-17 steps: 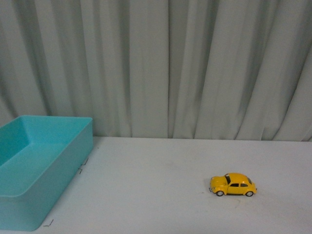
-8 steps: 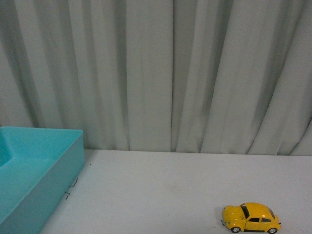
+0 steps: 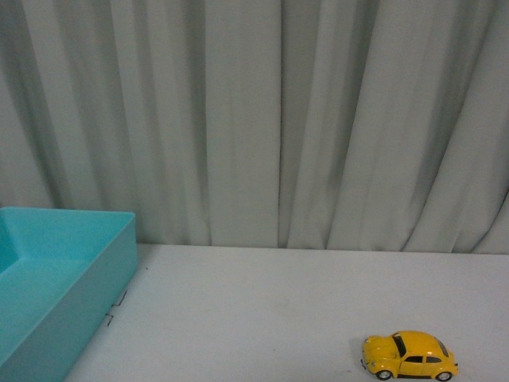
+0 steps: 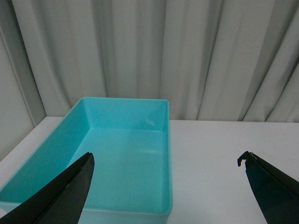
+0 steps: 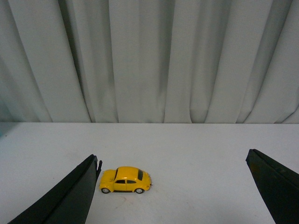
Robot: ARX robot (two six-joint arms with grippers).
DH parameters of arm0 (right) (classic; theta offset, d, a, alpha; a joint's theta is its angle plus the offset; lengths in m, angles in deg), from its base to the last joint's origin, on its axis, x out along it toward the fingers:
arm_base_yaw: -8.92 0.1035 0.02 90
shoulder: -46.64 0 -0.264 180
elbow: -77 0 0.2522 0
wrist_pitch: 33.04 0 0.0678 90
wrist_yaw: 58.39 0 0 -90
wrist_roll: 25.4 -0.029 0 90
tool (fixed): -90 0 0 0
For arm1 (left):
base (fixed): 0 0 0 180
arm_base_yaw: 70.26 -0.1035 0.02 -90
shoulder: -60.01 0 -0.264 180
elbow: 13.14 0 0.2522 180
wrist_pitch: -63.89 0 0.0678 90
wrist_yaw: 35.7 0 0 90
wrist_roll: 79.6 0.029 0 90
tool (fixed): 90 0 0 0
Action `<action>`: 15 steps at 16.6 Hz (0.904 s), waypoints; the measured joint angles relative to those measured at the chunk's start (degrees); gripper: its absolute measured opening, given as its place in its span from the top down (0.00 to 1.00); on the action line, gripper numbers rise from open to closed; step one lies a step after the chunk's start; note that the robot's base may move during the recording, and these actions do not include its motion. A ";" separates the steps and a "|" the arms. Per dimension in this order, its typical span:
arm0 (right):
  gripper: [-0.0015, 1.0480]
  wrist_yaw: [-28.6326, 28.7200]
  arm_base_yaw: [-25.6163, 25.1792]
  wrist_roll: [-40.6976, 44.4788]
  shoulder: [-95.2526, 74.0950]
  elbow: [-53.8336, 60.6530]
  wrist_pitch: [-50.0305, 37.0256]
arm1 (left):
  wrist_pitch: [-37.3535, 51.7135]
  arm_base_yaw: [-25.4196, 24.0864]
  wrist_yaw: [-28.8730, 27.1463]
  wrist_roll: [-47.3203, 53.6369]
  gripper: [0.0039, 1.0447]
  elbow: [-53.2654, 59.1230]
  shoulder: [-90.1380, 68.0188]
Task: Wind up and store yellow beetle toy
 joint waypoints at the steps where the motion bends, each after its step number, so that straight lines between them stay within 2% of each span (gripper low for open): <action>1: 0.06 0.00 0.00 0.00 0.00 0.00 0.00 | 0.00 0.00 0.00 0.00 0.06 0.00 0.00; 5: 0.06 -0.07 0.00 0.00 0.00 0.00 0.04 | 0.00 0.00 0.00 0.00 0.06 0.00 0.00; 6: 0.06 -13.60 5.33 -5.60 -5.40 -1.97 4.04 | -0.02 0.00 -0.02 0.00 0.06 0.00 0.00; 7: 0.06 -26.47 5.92 -12.26 -13.73 -2.62 0.66 | 0.00 0.00 0.20 0.00 0.06 0.00 0.00; 8: 0.06 -35.41 -0.70 -17.42 -19.08 -2.60 -4.52 | 0.00 0.00 -0.22 -0.02 0.06 0.00 0.00; 9: 0.06 -34.10 -7.61 -18.91 -23.26 -2.89 -11.78 | -0.09 -0.07 0.00 0.00 0.06 0.00 0.00; 11: 0.06 -21.62 -20.28 -18.80 -40.11 -6.36 -27.69 | -0.04 0.02 -0.02 0.00 0.06 0.00 0.00; 12: 0.06 -15.93 -24.74 -17.70 -49.88 -9.46 -34.84 | -0.09 0.02 -0.17 -0.02 0.06 0.02 0.00; 15: 0.06 -4.22 -28.17 -11.17 -73.55 -22.69 -47.91 | 0.00 0.02 -0.02 0.00 0.06 0.00 0.00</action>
